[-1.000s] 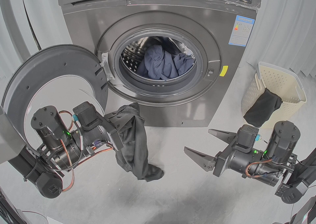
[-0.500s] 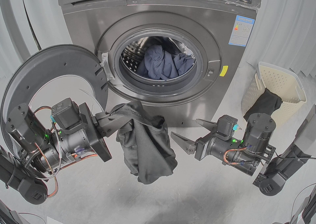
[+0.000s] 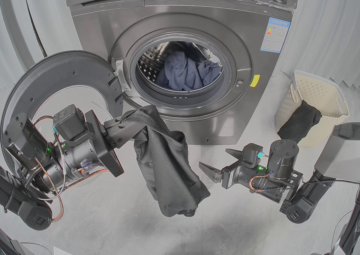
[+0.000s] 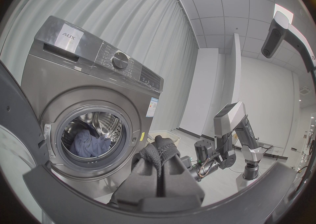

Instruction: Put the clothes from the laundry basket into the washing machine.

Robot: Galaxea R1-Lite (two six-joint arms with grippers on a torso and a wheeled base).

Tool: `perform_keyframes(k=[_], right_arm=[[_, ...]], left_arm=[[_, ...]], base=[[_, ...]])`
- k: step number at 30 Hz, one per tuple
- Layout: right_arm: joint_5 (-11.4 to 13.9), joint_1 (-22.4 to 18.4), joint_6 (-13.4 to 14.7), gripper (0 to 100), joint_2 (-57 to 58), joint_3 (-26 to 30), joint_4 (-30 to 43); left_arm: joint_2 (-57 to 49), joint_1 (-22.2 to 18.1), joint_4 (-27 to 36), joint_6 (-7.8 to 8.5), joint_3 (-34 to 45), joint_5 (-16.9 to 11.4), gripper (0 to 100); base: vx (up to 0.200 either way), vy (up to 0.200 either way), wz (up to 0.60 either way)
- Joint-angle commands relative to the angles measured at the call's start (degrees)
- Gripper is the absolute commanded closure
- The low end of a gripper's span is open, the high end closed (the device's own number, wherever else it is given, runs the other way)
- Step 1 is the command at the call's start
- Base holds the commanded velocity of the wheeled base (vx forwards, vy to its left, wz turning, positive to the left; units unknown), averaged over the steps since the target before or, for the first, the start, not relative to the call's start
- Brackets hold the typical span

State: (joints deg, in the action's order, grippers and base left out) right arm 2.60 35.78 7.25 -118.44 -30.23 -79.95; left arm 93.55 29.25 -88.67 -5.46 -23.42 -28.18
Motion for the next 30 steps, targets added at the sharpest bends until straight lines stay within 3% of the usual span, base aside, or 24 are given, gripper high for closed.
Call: perform_keyframes(k=[1, 17, 27, 30], right_arm=[[0.13, 0.70, -0.05, 0, -5.13, -0.70, -0.91], [0.13, 8.25, -0.13, 0, -11.11, -5.54, -1.27], [0.22, 0.08, -0.31, 0, -8.65, -6.86, -1.35], [0.22, -2.82, -0.31, 0, -8.47, -9.93, -0.65]], left_arm=[[-0.21, 0.02, -0.01, 0.01, -0.31, -0.12, 100], [-0.03, -2.53, -0.01, -0.08, -0.75, -0.73, 100], [0.05, -2.53, -0.01, 0.01, -0.58, -0.91, 100], [0.05, -2.44, -0.01, 0.10, -0.49, -0.82, 100]], base=[[0.000, 0.000, 0.00], [0.000, 0.000, 0.00], [0.000, 0.000, 0.00], [0.000, 0.000, 0.00]])
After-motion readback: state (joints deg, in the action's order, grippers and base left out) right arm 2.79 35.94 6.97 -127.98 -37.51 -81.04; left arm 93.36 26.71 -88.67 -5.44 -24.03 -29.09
